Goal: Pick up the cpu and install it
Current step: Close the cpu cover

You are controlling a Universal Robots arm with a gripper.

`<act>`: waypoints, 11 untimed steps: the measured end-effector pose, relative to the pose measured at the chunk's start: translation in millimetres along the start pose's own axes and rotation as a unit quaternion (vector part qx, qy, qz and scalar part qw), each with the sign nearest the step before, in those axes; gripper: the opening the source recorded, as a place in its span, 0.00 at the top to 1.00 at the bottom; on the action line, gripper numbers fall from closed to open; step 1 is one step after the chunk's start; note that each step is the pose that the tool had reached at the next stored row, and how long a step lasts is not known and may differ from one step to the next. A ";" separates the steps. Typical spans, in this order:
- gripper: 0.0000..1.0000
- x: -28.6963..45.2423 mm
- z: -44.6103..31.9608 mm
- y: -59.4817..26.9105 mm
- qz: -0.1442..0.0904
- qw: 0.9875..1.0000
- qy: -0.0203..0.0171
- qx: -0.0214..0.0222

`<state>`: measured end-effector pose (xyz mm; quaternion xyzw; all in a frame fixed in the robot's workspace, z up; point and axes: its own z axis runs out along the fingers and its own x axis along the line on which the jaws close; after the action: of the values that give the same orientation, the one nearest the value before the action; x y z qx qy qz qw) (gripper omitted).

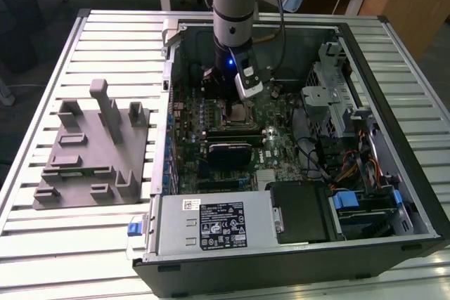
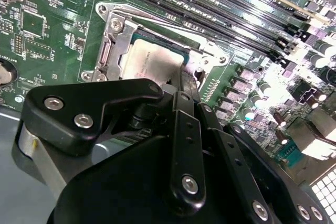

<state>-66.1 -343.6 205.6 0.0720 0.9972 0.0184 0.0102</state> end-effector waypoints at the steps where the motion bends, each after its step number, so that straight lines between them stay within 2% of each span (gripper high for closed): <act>1: 0.89 0.2 0.4 0.0 0.000 1.000 0.000 0.000; 11: 0.89 2.8 3.3 -0.6 0.000 1.000 0.000 0.000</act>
<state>-68.9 -343.6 202.2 0.0716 0.9972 0.0184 0.0102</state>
